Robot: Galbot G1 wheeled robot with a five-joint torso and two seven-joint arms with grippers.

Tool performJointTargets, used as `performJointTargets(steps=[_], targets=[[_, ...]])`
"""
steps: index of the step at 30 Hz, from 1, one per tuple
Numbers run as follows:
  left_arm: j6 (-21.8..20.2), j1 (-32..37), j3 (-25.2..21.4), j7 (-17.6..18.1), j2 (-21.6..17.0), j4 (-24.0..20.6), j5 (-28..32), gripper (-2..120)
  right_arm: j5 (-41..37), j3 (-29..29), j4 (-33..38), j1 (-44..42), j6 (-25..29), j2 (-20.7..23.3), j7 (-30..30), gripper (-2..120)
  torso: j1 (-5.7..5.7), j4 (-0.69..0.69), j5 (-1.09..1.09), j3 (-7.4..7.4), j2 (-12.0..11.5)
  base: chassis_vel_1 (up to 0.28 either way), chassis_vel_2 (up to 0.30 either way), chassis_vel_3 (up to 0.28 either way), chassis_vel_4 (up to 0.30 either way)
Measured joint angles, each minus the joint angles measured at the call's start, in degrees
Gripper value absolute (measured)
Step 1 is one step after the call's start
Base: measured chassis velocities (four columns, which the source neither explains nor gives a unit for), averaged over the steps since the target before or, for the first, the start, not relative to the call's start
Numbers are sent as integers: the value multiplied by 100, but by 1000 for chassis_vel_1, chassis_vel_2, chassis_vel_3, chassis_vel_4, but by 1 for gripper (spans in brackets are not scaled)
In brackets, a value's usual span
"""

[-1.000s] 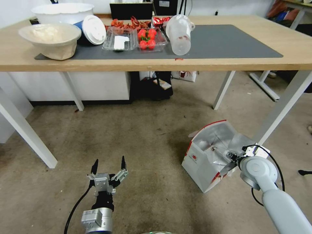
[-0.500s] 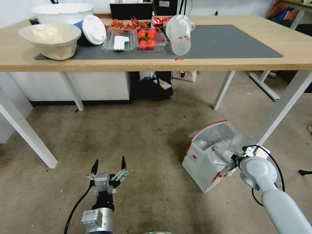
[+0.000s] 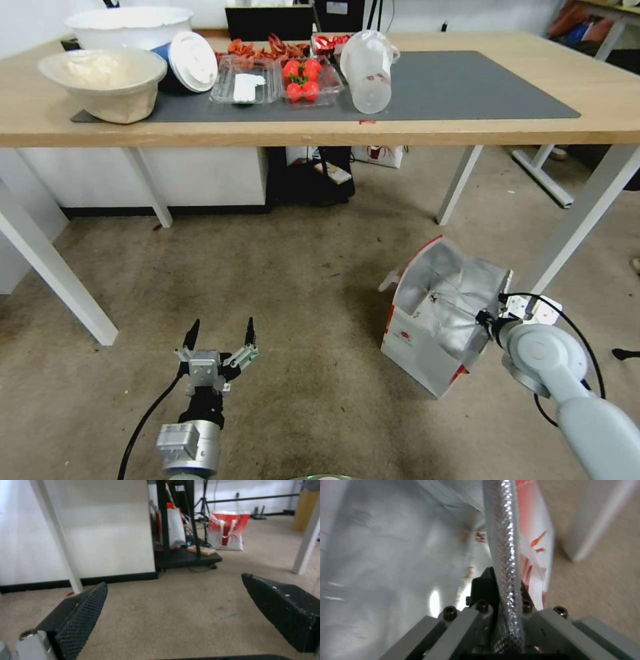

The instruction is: Pick up the food delivery bag from the floor and place it on the table.

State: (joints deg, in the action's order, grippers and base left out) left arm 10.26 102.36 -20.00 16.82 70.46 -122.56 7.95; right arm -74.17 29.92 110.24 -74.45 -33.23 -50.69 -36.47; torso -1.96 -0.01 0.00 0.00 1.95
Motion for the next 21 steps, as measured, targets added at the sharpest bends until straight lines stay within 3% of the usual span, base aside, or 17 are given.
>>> performJointTargets(steps=[1, 4, 5, 8, 10, 13, 14, 17, 18, 21], targets=[[0, 0, 0, 0, 0, 0, 0, 100, 0, 0, 0, 0, 0, 0, 0, 0, 0, 0, 0, 0, 0, 0, 0, 0, 0], [17, -45, 34, -5, -211, 57, 50, 100, 296, 49, 248, -317, 60, 568, 1065, 0, 0, 1, 2, 0, 0, 0, 0, 0, 0], [17, -45, 34, -5, -211, 57, 50, 100, 296, 49, 248, -317, 60, 568, 1065, 0, 0, 1, 2, 0, 0, 0, 0, 0, 0], [33, -101, 57, 28, -297, 112, 75, 100, 835, 85, 380, -627, 265, 1219, 2671, 0, 0, 0, 1, 0, 1, 0, 0, 0, 0], [34, -109, 61, 33, -299, 119, 77, 100, 917, 85, 394, -662, 299, 1345, 2945, 0, 0, 0, 3, 0, 0, 0, 0, 0, 0], [39, -147, 99, 70, -264, 161, 78, 100, 1278, 59, 413, -682, 562, 2109, 4219, 0, 0, 1, 2, 0, 1, 0, 0, 0, 0], [39, -147, 99, 70, -264, 161, 78, 100, 1278, 59, 413, -682, 562, 2109, 4219, 0, 0, 1, 2, 0, 1, 0, 0, 0, 0], [53, -157, 132, 89, -200, 187, 64, 100, 1469, 45, 354, -608, 945, 2876, 5312, 0, 0, 2, 0, 0, 1, 0, 0, 0, 0], [53, -157, 132, 89, -200, 187, 64, 100, 1469, 45, 354, -608, 945, 2876, 5312, 0, 0, 2, 0, 0, 1, 0, 0, 0, 0], [67, -166, 138, 99, -155, 212, 52, 100, 1776, 106, 140, -568, 1506, 3475, 6829, 0, 0, 1, 0, 0, 1, 0, 0, 0, 0]])
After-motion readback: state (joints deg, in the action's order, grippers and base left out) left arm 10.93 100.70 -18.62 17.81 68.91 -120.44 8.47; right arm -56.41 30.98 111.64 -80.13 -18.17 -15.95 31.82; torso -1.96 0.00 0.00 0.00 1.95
